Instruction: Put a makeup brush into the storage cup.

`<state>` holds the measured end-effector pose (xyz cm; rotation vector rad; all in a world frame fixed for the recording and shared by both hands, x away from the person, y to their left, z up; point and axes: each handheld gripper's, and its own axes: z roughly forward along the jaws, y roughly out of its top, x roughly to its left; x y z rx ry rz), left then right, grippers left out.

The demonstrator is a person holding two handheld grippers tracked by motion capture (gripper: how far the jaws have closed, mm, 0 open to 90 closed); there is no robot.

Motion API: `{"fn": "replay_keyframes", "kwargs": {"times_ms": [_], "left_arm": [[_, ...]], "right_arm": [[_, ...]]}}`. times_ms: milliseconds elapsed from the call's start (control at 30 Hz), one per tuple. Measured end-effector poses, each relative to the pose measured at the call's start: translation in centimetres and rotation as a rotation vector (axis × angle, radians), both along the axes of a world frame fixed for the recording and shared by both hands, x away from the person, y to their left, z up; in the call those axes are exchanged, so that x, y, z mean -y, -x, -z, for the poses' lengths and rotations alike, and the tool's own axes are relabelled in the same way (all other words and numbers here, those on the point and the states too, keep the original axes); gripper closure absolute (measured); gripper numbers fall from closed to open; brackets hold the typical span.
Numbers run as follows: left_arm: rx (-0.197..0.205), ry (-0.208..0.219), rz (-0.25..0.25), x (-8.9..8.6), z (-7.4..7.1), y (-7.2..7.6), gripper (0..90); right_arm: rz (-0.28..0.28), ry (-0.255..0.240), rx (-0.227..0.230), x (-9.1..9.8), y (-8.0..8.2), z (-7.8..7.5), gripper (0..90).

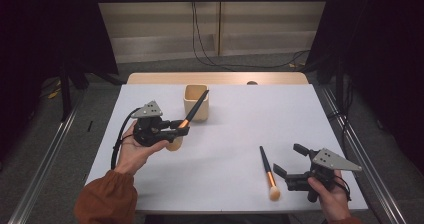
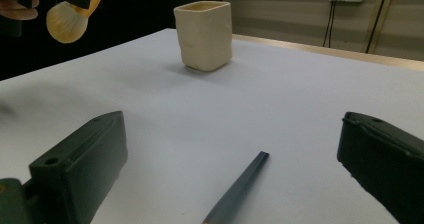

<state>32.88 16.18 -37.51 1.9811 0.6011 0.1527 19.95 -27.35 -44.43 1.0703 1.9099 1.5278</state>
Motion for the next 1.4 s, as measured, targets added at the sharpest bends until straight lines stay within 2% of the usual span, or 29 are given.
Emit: {"fn": "replay_keyframes", "kwargs": {"times_ms": [133, 300, 467, 700, 1000, 1100, 1300, 1400], "left_arm": [[0.001, -0.018, 0.017, 0.3, 0.0, 0.1, 66.2], [-0.005, -0.020, 0.037, 0.4, -0.2, 0.5, 66.2], [0.000, -0.033, 0.068, 0.6, -0.2, 0.9, 66.1], [0.001, -0.055, 0.096, 0.9, -0.1, 1.5, 66.1], [0.001, -0.071, 0.145, 1.9, -0.1, 2.4, 66.1], [-0.001, -0.065, 0.158, 2.2, -0.1, 2.5, 66.1], [0.003, -0.082, 0.196, 2.8, 0.1, 3.1, 66.1], [0.006, -0.092, 0.214, 3.1, -0.1, 3.4, 66.1]], "right_arm": [[-0.047, 0.027, 0.000, -0.5, -0.4, -0.1, 0.0], [-0.070, 0.017, 0.002, -1.0, -1.0, -0.5, 0.0], [-0.123, 0.017, 0.012, -1.6, -1.6, -1.1, 0.0], [-0.247, 0.052, -0.014, -2.9, -2.2, -1.9, 0.0], [-0.337, 0.115, -0.034, -4.2, -3.4, -2.9, 0.0], [-0.360, 0.132, -0.040, -4.5, -3.8, -3.1, 0.9], [-0.360, 0.165, -0.056, -4.8, -4.8, -3.8, 1.3], [-0.364, 0.167, -0.048, -4.8, -5.1, -4.1, 1.4]]}}
